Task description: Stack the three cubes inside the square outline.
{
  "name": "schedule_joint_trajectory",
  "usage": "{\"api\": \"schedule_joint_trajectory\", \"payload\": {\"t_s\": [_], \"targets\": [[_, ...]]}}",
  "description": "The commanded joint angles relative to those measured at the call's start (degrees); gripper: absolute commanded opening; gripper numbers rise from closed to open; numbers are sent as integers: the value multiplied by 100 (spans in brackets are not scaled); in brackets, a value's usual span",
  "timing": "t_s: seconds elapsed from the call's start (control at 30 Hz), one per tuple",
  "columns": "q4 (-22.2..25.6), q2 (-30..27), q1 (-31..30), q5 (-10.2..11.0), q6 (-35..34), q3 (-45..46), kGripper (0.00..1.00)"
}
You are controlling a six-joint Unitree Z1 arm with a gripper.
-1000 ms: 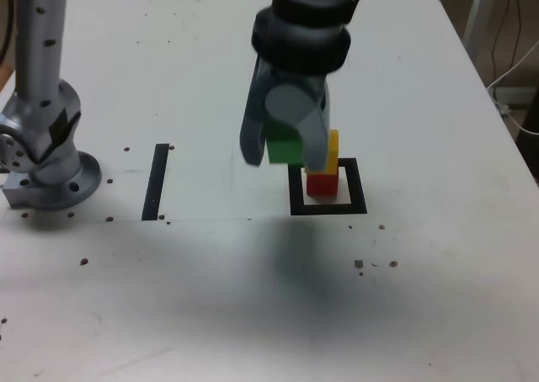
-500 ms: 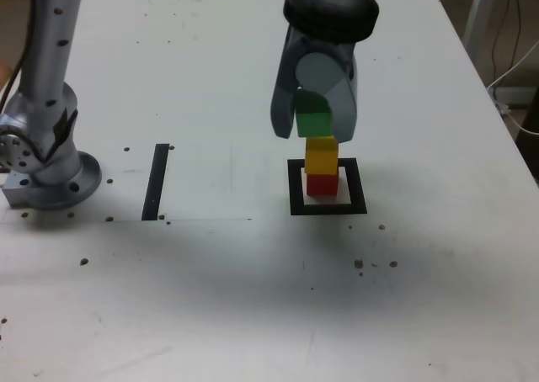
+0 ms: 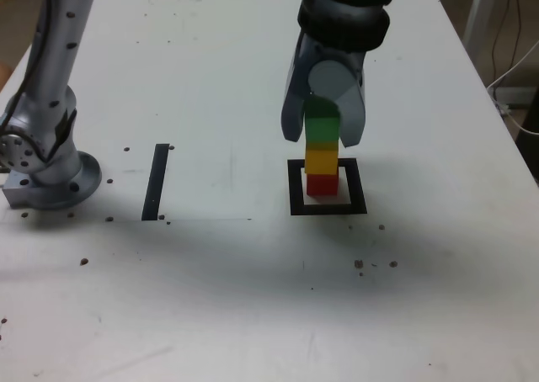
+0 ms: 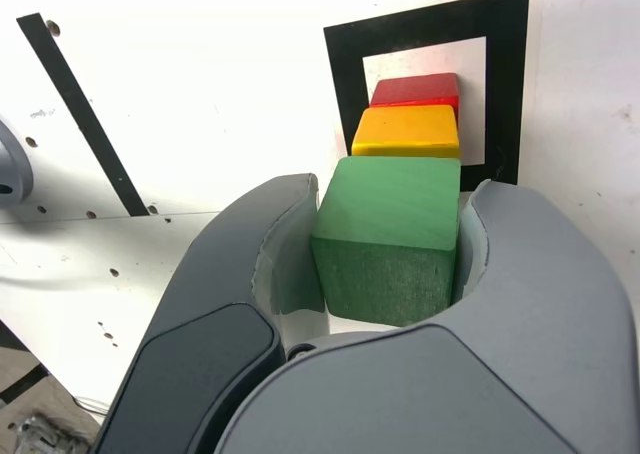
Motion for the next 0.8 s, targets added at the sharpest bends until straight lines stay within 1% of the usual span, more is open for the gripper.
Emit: {"api": "schedule_joint_trajectory", "payload": {"t_s": [0.0, 0.27, 0.3, 0.33, 0.37, 0.4, 0.53, 0.57, 0.6, 0.63, 0.77], "targets": [[82, 48, 14, -17, 13, -35, 21], [82, 80, 14, -57, 16, -9, 21], [82, 83, 14, -60, 16, -4, 22], [80, 86, 14, -61, 18, 2, 25], [79, 87, 14, -63, 20, 10, 31], [78, 90, 14, -65, 23, 19, 40], [78, 97, 14, -77, 33, 67, 84], [78, 98, 14, -79, 34, 78, 92], [78, 98, 14, -81, 34, 86, 96], [77, 97, 14, -81, 34, 93, 98], [74, 93, 18, -81, 34, 110, 99]]}}
